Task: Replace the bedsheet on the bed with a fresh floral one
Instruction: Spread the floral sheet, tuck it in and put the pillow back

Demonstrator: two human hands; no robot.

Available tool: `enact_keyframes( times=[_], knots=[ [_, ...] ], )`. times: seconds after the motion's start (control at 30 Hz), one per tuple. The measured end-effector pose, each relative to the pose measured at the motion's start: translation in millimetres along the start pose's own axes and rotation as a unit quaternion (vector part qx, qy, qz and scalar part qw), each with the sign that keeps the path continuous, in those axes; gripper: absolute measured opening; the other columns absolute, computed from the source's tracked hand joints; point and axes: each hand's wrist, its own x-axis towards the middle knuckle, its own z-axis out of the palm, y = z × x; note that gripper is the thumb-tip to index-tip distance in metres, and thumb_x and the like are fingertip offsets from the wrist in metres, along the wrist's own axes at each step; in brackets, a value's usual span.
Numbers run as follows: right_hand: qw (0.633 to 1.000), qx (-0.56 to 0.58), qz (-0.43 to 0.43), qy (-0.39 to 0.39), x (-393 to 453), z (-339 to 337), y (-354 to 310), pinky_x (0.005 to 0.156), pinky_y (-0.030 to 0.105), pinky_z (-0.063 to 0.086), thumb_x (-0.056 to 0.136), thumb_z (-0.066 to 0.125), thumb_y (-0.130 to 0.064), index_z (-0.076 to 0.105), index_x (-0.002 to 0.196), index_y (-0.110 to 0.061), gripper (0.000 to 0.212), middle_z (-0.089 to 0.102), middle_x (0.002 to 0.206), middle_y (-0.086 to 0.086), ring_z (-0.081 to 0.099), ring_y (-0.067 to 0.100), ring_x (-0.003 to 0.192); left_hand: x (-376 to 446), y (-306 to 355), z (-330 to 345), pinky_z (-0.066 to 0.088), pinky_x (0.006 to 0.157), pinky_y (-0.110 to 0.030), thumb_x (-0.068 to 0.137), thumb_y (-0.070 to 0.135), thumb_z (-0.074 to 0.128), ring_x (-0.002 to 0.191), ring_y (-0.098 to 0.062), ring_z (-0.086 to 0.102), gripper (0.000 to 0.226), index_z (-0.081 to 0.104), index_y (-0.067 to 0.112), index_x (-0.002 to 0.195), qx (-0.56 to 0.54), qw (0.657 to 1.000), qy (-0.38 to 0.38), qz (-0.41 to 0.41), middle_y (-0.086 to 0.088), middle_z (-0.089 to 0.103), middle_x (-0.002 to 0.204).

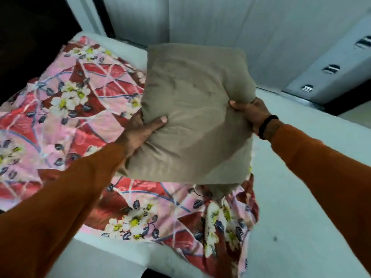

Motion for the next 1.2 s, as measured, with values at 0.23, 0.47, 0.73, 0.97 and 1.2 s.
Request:
enact_keyframes(
  times=[0.23, 0.47, 0.73, 0.97, 1.2],
  knots=[
    [0.985, -0.08, 0.065, 0.138, -75, -266, 74, 0.102, 0.044, 0.053, 0.085, 0.081, -0.017, 0.068, 0.126, -0.009, 0.044, 0.073, 0.107, 0.007, 0.068, 0.03, 0.11, -70, -15, 250, 0.048, 0.11, -0.037, 0.073, 0.057, 0.085, 0.124, -0.015, 0.061, 0.085, 0.049, 0.028, 0.145, 0.08, 0.989, -0.123, -0.012, 0.005, 0.064, 0.137],
    [0.958, -0.132, 0.169, 0.189, -141, -403, 183, 0.102, 0.049, 0.051, 0.088, 0.079, -0.026, 0.063, 0.131, -0.01, 0.048, 0.067, 0.109, 0.01, 0.061, 0.03, 0.102, -146, -60, 402, 0.035, 0.112, -0.026, 0.083, 0.056, 0.075, 0.139, -0.028, 0.048, 0.094, 0.032, 0.017, 0.157, 0.225, 0.951, -0.205, -0.058, -0.009, 0.05, 0.152],
    [0.89, -0.236, 0.265, 0.285, -136, -401, 264, 0.107, 0.055, 0.042, 0.092, 0.068, -0.029, 0.044, 0.143, -0.011, 0.059, 0.05, 0.142, 0.025, 0.047, 0.047, 0.129, -162, -112, 417, 0.042, 0.111, -0.038, 0.089, 0.043, 0.072, 0.134, -0.032, 0.052, 0.074, 0.039, 0.017, 0.15, 0.386, 0.829, -0.385, -0.127, -0.01, 0.054, 0.147],
    [0.901, -0.34, -0.01, 0.269, -68, -300, 216, 0.101, 0.047, 0.046, 0.094, 0.063, -0.025, 0.066, 0.118, -0.013, 0.027, 0.065, 0.12, 0.016, 0.059, 0.037, 0.112, -68, -85, 343, 0.052, 0.068, -0.018, 0.098, 0.01, 0.064, 0.087, -0.02, 0.066, 0.029, 0.065, 0.007, 0.126, 0.322, 0.893, -0.291, -0.115, -0.017, 0.071, 0.114],
    [0.934, -0.343, -0.049, 0.084, 52, -117, 166, 0.095, 0.039, 0.05, 0.08, 0.083, -0.039, 0.065, 0.128, -0.014, 0.057, 0.068, 0.121, 0.014, 0.063, 0.032, 0.11, 68, -74, 214, 0.051, 0.083, -0.03, 0.095, 0.022, 0.066, 0.092, -0.025, 0.067, 0.024, 0.065, 0.018, 0.119, 0.363, 0.928, -0.081, 0.012, -0.008, 0.072, 0.101]
  ],
)
